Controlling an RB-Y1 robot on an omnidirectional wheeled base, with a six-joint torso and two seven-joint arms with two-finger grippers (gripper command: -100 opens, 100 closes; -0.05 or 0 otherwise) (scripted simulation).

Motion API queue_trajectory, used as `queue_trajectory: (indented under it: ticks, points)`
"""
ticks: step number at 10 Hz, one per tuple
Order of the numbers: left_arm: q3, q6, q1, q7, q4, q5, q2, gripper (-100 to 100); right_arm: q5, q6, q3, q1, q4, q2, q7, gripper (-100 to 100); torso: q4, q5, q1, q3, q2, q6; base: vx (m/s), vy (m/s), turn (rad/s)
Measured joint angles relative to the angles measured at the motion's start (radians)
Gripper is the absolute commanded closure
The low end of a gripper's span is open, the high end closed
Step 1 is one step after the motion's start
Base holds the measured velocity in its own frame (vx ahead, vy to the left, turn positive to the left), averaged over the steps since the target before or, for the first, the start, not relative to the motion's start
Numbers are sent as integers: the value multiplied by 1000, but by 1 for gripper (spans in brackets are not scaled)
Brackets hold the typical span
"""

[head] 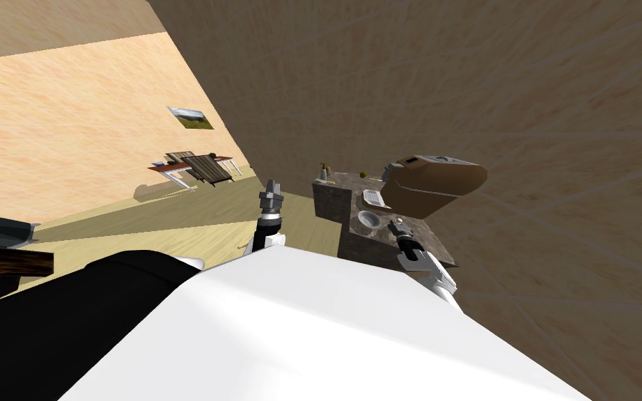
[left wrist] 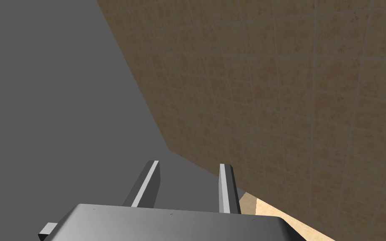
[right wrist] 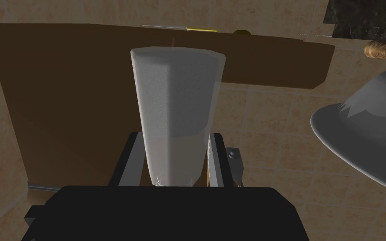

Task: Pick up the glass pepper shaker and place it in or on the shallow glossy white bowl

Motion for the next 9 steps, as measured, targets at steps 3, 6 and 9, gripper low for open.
queue_trajectory:
  ticks: [3, 6, 9]
  points:
    - [0, 0, 0, 0, 0, 0, 0, 0, 0, 0, 0, 0, 0, 0, 0, 100, 0, 0, 0, 0, 0, 0, 17, 11, -76]
    - [0, 0, 0, 0, 0, 0, 0, 0, -9, -29, 18, 55, -45, -20, -12, 100, -1, 1, 5, -2, -3, 0, 69, 60, -162]
    - [0, 0, 0, 0, 0, 0, 0, 0, -14, -36, 27, 83, -73, -29, -20, 100, 0, 1, 1, -1, -1, -1, -12, 11, -80]
